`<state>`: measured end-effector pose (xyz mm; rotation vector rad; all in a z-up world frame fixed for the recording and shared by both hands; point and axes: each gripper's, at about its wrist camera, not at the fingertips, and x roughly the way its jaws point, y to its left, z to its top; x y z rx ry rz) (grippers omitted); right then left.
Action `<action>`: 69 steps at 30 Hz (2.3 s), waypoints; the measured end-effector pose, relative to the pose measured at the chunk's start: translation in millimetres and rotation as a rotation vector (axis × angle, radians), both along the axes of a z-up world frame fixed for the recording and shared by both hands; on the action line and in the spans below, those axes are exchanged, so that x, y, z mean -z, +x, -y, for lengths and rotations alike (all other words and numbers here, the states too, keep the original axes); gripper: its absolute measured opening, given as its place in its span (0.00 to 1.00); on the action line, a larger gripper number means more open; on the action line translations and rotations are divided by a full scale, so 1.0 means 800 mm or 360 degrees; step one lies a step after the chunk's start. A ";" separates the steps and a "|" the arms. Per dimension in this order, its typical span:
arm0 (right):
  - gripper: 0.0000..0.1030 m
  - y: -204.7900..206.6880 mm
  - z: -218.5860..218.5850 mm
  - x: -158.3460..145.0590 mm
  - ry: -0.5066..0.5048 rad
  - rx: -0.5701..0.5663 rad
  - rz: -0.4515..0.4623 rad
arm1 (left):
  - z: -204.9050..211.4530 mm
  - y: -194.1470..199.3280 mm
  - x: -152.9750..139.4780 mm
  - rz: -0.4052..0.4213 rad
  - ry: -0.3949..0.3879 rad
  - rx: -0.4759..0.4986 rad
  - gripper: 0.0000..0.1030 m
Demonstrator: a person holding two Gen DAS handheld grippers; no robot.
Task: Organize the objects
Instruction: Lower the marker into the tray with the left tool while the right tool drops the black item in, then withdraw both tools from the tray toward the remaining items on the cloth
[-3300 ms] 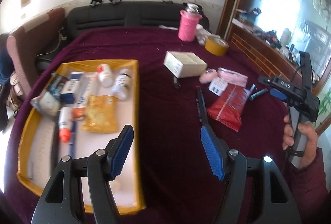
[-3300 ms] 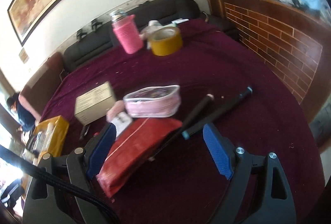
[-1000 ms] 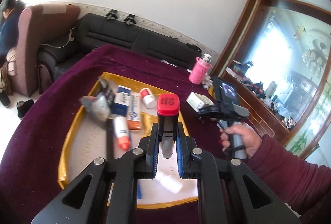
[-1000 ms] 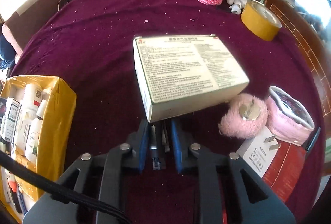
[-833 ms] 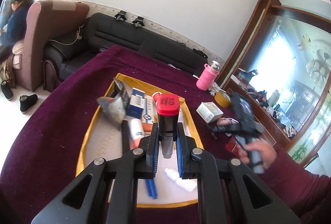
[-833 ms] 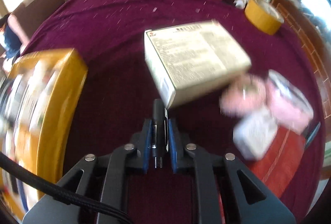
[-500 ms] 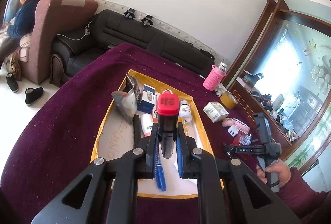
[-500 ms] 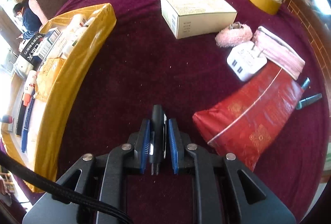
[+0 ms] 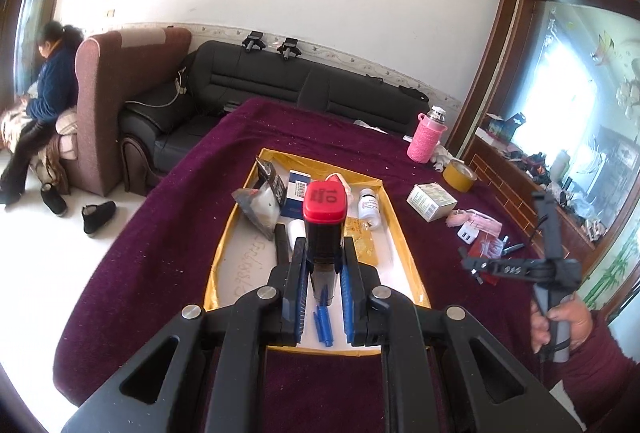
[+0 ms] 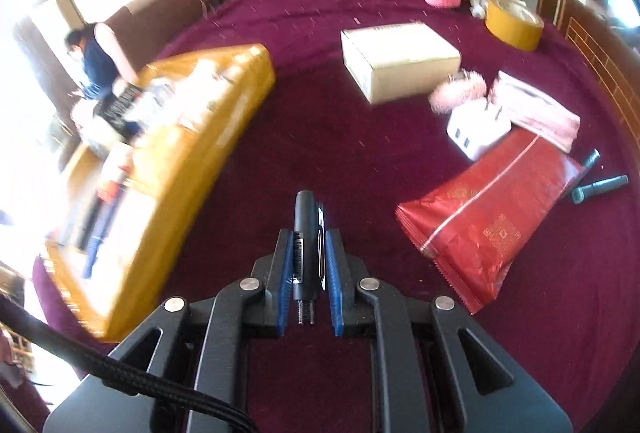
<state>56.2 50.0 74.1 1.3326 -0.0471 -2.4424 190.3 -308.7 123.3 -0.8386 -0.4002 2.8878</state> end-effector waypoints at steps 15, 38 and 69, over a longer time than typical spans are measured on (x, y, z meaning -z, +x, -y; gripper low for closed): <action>0.13 -0.006 0.123 -0.027 -0.0297 -0.0377 0.0106 | 0.002 -0.072 0.040 0.0418 -0.0349 -0.0001 0.11; 0.20 0.001 0.231 0.033 -0.0021 -0.0501 0.0075 | 0.003 -0.084 0.042 0.0320 -0.0320 -0.0257 0.66; 0.38 0.017 0.051 0.006 -0.0259 -0.0020 -0.0170 | -0.172 -0.074 0.002 0.0245 -0.0880 -0.0308 0.72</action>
